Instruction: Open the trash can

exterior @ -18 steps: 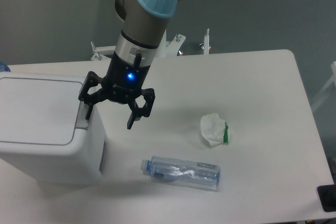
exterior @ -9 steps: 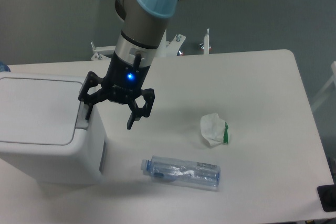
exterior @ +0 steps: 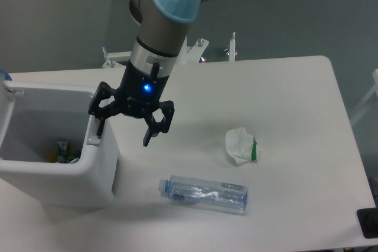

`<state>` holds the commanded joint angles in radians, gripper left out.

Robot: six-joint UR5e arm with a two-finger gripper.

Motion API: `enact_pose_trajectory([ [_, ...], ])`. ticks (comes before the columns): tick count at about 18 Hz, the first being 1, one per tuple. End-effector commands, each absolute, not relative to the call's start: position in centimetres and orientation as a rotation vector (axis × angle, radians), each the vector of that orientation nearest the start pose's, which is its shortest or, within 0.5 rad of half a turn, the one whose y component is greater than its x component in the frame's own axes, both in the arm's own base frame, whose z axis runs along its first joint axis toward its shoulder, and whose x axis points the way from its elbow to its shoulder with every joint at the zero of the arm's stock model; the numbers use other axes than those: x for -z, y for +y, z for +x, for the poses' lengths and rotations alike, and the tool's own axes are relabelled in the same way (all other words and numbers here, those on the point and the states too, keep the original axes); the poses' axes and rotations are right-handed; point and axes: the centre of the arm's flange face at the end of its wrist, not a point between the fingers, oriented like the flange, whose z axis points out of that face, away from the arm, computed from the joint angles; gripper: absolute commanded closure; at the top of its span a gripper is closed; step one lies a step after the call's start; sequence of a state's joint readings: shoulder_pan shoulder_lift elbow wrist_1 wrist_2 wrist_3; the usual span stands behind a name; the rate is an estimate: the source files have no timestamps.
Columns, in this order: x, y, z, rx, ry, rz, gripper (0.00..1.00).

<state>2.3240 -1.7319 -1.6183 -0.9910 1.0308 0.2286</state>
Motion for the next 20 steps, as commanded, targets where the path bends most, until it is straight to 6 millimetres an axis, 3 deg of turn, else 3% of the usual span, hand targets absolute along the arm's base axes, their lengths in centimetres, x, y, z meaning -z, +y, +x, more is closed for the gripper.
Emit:
enact_pose_trajectory([
  [8,-47.8,55.0,-26.4,0.363,-0.510,-2.459,0.00],
  [14,-48.1,54.1,-29.5,0.324,-0.552,-2.440,0.00],
  [18,-45.8,52.8,-33.2,0.269,-0.599,-2.473,0.00],
  [20,-43.8,52.8,-35.0,0.215,-0.573,-2.528,0.00],
])
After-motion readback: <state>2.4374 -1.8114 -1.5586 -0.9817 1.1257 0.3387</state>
